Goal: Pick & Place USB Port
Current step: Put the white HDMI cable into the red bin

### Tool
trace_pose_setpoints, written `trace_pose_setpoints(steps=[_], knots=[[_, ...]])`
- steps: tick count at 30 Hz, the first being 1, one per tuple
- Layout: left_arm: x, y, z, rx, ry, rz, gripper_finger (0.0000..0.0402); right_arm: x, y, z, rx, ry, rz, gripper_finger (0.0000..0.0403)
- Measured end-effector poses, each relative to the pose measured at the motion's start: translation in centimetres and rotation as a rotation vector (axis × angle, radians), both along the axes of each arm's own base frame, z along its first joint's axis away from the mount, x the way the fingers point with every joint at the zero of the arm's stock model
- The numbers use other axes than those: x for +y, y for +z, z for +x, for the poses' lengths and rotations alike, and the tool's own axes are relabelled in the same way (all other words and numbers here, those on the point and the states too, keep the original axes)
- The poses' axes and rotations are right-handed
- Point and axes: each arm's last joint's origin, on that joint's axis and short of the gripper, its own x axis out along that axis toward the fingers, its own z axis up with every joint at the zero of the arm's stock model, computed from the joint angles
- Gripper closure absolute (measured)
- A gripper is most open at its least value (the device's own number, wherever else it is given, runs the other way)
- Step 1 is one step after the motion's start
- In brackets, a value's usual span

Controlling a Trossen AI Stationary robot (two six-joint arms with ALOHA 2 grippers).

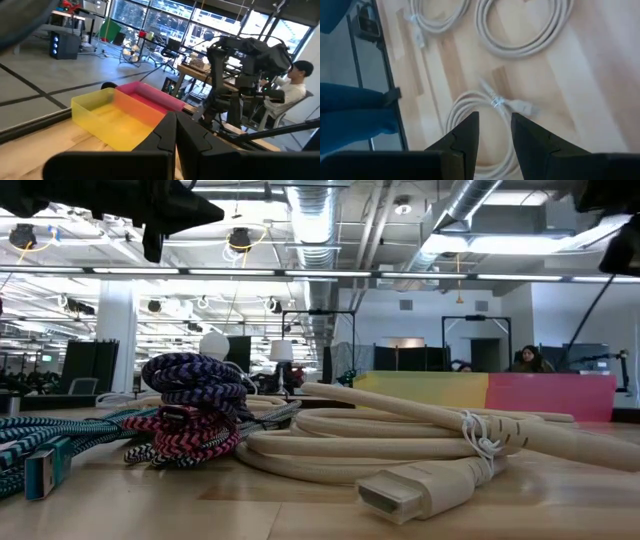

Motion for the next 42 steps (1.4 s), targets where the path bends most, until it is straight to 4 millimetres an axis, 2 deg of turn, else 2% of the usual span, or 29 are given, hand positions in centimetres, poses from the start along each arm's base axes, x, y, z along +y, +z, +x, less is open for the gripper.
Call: trace_pose_setpoints(steps=[11, 19, 30, 39, 42], knots=[[0.0, 0.0, 0.0, -0.018, -0.002, -0.045, 0.0396, 4.1, -2.4, -0.9, 0.235, 0.057, -0.110, 0.0296], [0.0, 0.0, 0.0, -0.018, -0.002, -0.045, 0.0396, 5.9, -3.9, -0.6, 0.330, -0.009, -0.165, 0.0296], [0.0, 0.0, 0.0, -0.018, -0.002, -0.044, 0.0396, 6.7, -5.5, 0.5, 0.413, -0.134, -0.216, 0.0291], [0.0, 0.0, 0.0, -0.017, -0.002, -0.044, 0.0396, 6.7, -6.7, 1.4, 0.434, -0.161, -0.231, 0.0229], [0.0, 0.0, 0.0, -0.017, -0.002, -0.044, 0.0396, 6.8, -7.5, 1.4, 0.444, -0.155, -0.202, 0.0220]])
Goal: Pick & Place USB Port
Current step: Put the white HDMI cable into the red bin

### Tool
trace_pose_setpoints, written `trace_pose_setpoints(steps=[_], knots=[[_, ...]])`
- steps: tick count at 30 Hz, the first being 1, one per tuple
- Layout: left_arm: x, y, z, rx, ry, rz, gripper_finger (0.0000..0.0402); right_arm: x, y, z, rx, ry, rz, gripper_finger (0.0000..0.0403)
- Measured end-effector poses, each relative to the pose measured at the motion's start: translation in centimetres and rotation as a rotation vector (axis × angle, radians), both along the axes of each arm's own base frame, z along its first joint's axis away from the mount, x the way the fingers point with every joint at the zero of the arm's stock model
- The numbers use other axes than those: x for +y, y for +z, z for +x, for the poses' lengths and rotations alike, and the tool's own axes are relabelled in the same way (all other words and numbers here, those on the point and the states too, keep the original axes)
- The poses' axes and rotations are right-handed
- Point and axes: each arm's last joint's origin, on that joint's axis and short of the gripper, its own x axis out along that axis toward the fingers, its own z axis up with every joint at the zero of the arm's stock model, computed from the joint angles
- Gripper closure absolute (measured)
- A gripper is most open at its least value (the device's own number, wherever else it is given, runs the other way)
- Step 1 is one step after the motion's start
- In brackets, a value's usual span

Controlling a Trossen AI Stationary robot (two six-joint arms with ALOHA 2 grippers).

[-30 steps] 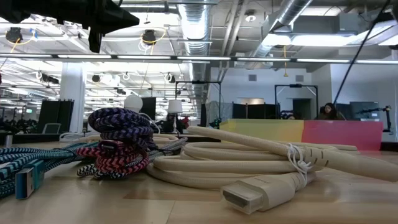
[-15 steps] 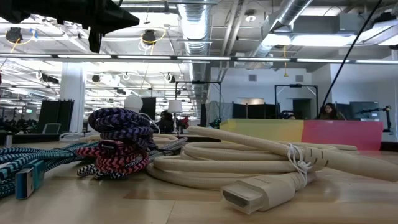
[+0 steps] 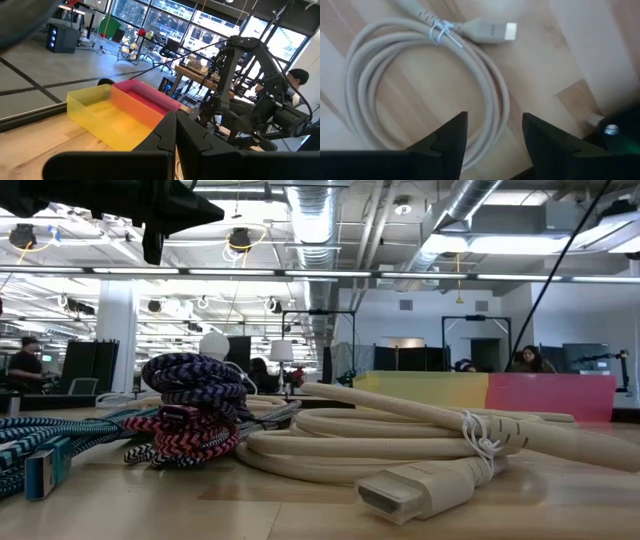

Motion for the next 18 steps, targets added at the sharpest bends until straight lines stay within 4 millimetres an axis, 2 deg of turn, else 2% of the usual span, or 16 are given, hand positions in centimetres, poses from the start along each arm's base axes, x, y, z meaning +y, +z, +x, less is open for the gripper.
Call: trace_pose_setpoints(steps=[6, 18], knots=[[0.0, 0.0, 0.0, 0.000, 0.000, 0.000, 0.0396, -0.3, -1.1, -0.3, 0.023, -0.027, -0.018, 0.0227], [0.0, 0.0, 0.0, 0.001, 0.000, 0.000, 0.0396, -0.6, -3.8, -0.7, 0.024, -0.027, 0.055, 0.0238]])
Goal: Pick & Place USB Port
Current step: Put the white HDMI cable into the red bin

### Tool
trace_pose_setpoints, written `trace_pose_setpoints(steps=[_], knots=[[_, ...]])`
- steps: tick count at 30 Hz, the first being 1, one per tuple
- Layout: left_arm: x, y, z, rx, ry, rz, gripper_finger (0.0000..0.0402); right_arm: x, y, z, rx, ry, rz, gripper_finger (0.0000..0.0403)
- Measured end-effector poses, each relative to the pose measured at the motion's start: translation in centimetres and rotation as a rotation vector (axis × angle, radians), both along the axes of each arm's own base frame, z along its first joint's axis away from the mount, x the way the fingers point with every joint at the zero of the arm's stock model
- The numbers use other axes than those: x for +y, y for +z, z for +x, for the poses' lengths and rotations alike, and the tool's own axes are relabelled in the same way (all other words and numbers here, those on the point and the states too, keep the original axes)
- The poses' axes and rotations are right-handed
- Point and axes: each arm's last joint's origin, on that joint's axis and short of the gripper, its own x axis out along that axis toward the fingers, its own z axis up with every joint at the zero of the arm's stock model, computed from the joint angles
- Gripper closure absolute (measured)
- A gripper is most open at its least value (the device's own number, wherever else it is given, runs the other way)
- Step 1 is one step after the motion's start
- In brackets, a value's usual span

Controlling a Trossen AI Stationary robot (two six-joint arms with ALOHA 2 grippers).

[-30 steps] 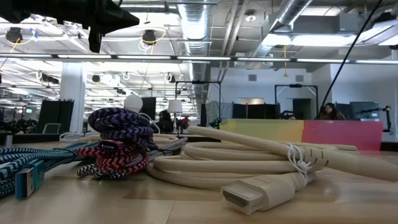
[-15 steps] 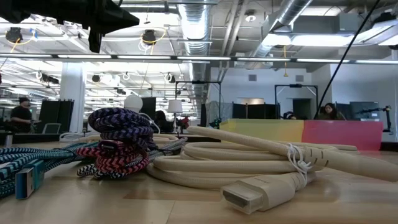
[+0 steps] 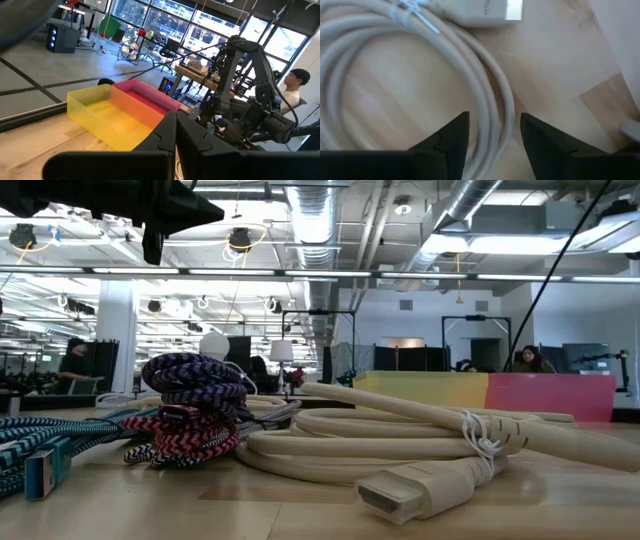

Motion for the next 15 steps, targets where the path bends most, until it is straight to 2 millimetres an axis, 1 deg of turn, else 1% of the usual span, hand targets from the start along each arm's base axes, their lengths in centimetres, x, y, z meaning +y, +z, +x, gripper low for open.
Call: trace_pose_setpoints(steps=[2, 4, 9, 10, 13, 15], knots=[[0.00, 0.00, 0.00, 0.000, 0.000, 0.000, 0.0396, -0.11, -0.16, -0.10, 0.006, 0.000, -0.006, 0.0252], [0.00, 0.00, 0.00, 0.000, 0.000, 0.000, 0.0396, -0.14, -0.22, -0.12, 0.006, 0.001, -0.007, 0.0281], [0.00, -0.01, 0.00, 0.002, 0.000, 0.000, 0.0396, -0.14, -0.22, -0.12, 0.003, 0.035, -0.009, 0.0382], [0.00, -0.02, 0.00, 0.002, 0.000, 0.000, 0.0396, -0.15, -0.22, -0.13, 0.003, 0.039, -0.009, 0.0389], [0.00, -0.02, 0.00, 0.002, 0.000, 0.000, 0.0396, -0.14, -0.18, -0.13, 0.001, 0.053, -0.007, 0.0386], [0.00, -0.03, 0.00, 0.002, 0.000, 0.001, 0.0396, 0.00, 0.14, -0.03, -0.006, 0.075, 0.004, 0.0393]])
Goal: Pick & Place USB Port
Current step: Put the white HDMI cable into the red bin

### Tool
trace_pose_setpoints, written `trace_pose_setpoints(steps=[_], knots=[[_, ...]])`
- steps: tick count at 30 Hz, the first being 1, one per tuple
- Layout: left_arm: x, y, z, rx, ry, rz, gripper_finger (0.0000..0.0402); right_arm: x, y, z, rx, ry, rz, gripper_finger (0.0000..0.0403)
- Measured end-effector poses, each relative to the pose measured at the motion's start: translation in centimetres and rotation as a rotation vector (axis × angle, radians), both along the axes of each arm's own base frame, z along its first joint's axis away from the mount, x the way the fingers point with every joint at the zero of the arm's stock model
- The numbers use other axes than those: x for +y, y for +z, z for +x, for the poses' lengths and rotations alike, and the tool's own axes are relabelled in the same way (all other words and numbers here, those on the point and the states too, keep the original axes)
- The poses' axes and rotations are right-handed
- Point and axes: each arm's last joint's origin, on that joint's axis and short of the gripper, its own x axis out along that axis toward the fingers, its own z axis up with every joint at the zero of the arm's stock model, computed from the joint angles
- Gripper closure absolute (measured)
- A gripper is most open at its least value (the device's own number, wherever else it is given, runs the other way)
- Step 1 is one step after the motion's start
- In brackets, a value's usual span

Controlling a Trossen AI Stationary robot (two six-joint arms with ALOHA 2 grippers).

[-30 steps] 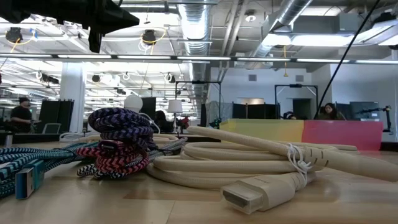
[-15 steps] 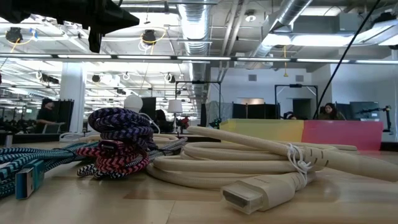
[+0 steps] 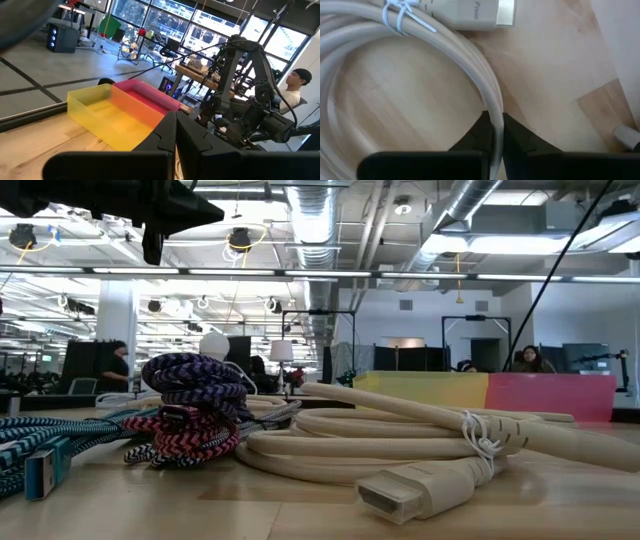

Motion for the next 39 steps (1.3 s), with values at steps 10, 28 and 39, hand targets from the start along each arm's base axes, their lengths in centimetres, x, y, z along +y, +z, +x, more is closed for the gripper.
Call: trace_pose_setpoints(steps=[10, 28, 39], knots=[[0.0, 0.0, 0.0, 0.000, 0.000, 0.000, 0.0396, -0.9, 5.4, 0.5, -0.064, -0.015, -0.060, 0.0398], [0.0, 0.0, 0.0, 0.000, 0.000, 0.000, 0.0396, -9.2, 14.6, -0.4, -0.211, -0.169, -0.320, 0.0399], [0.0, 0.0, 0.0, 0.000, 0.000, 0.000, 0.0396, -13.3, 15.1, -1.0, -0.172, -0.246, -0.412, 0.0399]])
